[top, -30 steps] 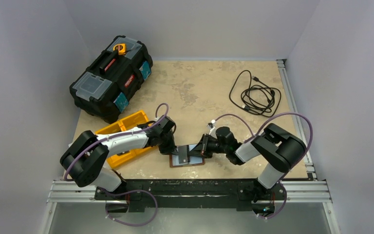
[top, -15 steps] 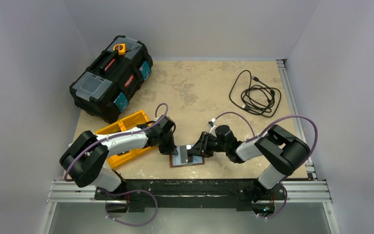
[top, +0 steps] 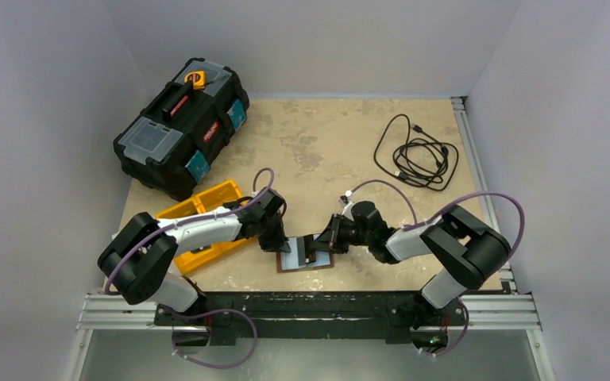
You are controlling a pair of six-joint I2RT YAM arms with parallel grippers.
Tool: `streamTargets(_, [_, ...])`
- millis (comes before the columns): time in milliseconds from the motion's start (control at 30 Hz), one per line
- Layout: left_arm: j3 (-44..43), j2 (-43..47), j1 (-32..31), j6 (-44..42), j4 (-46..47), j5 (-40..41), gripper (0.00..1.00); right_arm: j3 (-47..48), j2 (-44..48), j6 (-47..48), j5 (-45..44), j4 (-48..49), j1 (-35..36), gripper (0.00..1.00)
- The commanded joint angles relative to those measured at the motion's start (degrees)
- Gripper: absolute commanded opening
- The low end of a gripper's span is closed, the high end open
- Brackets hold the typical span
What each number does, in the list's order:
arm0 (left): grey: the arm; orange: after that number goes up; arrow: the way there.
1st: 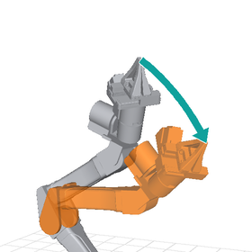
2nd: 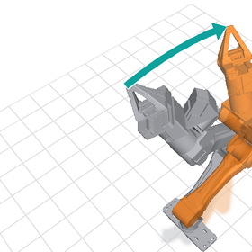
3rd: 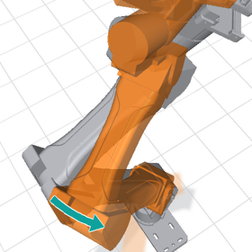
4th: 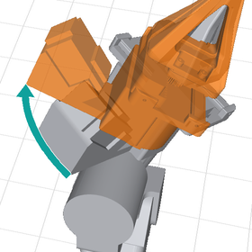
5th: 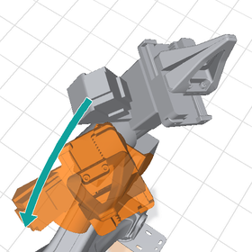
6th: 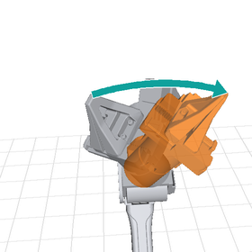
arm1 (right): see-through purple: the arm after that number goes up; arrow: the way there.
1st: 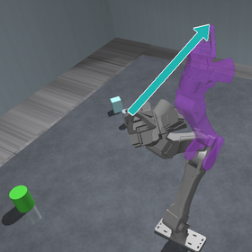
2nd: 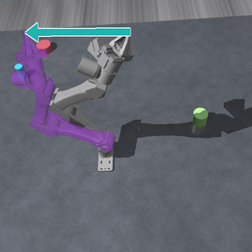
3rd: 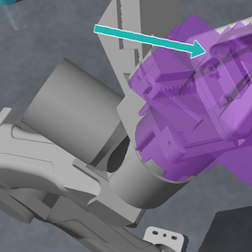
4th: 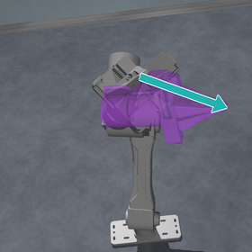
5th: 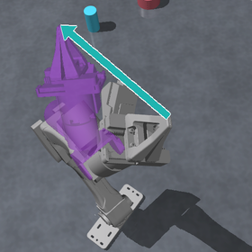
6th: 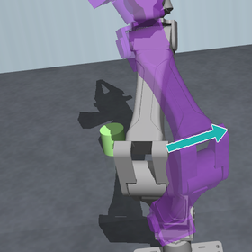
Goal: Take the credit cards out of the card holder
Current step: Remove the credit card from the card holder, then place the credit card in the storage box.
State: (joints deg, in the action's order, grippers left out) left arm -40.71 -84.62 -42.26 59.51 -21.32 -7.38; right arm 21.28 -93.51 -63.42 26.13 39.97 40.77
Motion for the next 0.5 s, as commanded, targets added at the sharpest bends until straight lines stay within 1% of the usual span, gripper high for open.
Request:
streamTargets(0, [3.1, -4.0, 0.4, -1.2, -7.0, 6.7, 0.0, -0.6, 6.9, 4.6, -4.8, -9.8, -1.6, 0.0])
streamTargets(167, [2.7, -3.2, 0.4, -1.2, -7.3, 7.1, 0.0, 0.5, 14.8, 7.7, -7.0, -19.1, -2.7, 0.0])
streamTargets(300, [2.3, -2.1, 0.4, -1.6, -6.4, 6.7, 0.0, 3.5, 18.7, 9.9, -7.7, -25.2, -2.8, 0.0])
streamTargets(467, [0.0, 2.1, 0.4, -3.6, -6.5, 6.1, 0.0, 7.0, 20.5, 10.6, -6.5, -28.0, -2.8, 0.0])
